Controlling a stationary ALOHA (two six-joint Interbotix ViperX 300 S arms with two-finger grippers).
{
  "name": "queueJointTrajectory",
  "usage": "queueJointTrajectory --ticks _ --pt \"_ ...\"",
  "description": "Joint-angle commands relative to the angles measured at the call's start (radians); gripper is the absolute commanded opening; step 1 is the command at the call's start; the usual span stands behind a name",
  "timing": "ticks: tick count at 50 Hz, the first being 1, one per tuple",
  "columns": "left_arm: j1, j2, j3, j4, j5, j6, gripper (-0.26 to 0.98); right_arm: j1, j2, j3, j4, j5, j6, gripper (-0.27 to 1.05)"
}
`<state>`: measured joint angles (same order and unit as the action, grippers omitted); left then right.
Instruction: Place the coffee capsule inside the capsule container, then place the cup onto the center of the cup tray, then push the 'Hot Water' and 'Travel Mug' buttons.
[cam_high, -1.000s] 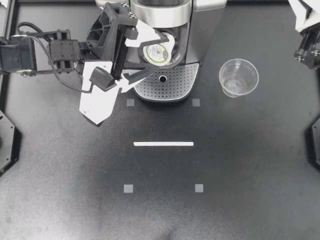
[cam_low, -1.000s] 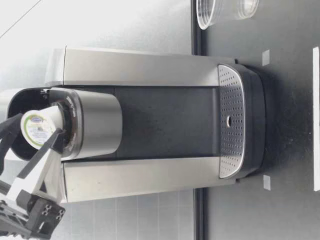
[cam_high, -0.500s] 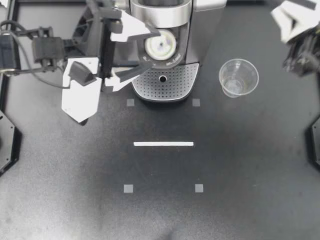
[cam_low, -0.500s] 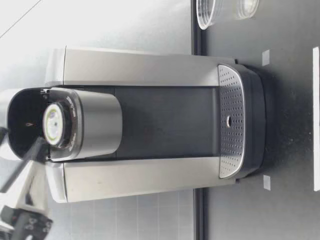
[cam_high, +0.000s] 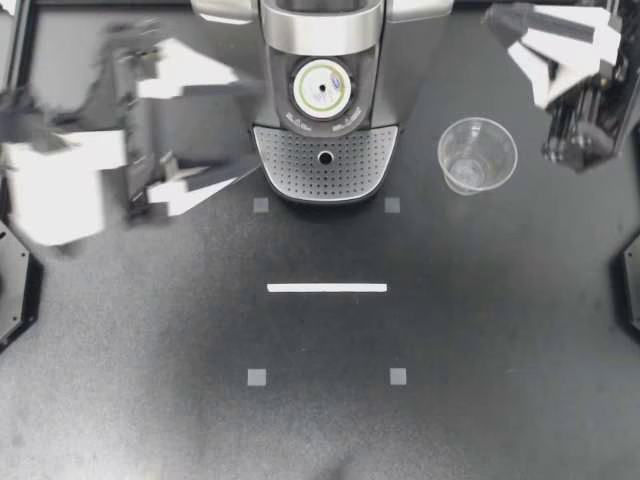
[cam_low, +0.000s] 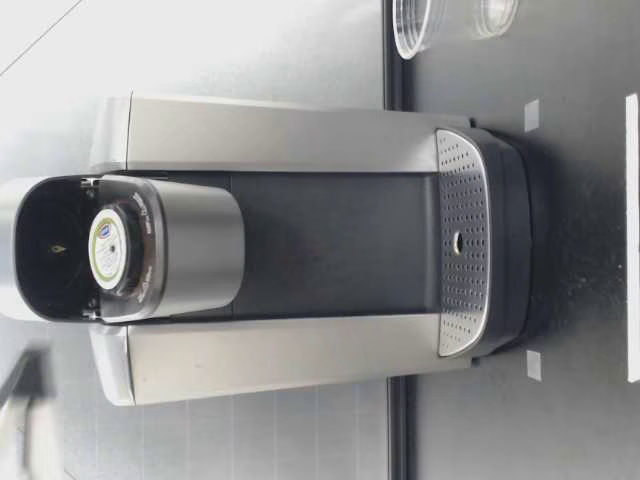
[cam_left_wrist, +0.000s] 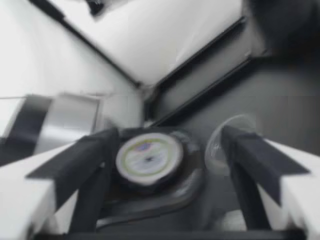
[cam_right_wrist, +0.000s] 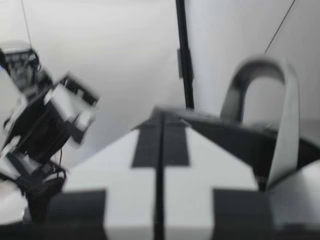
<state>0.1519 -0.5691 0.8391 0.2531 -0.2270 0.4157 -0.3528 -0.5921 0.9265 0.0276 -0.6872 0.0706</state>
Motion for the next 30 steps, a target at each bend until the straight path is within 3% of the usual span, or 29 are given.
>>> queueJointTrajectory --ticks 1,10,17,30 --pt "-0.020 -0.052 0.095 -0.038 -0.183 -0.078 0.75 -0.046 0.020 -0.061 0.009 0.002 0.003 0.03" --pt "-0.035 -0.087 0.250 -0.054 -0.446 -0.301 0.74 -0.133 0.106 -0.156 0.009 0.032 0.003 0.03" --pt "-0.054 -0.083 0.291 -0.052 -0.459 -0.436 0.71 -0.198 0.187 -0.239 0.008 0.098 0.000 0.03" --pt "-0.091 -0.078 0.341 -0.043 -0.459 -0.552 0.39 -0.270 0.304 -0.368 -0.018 0.196 -0.002 0.03"
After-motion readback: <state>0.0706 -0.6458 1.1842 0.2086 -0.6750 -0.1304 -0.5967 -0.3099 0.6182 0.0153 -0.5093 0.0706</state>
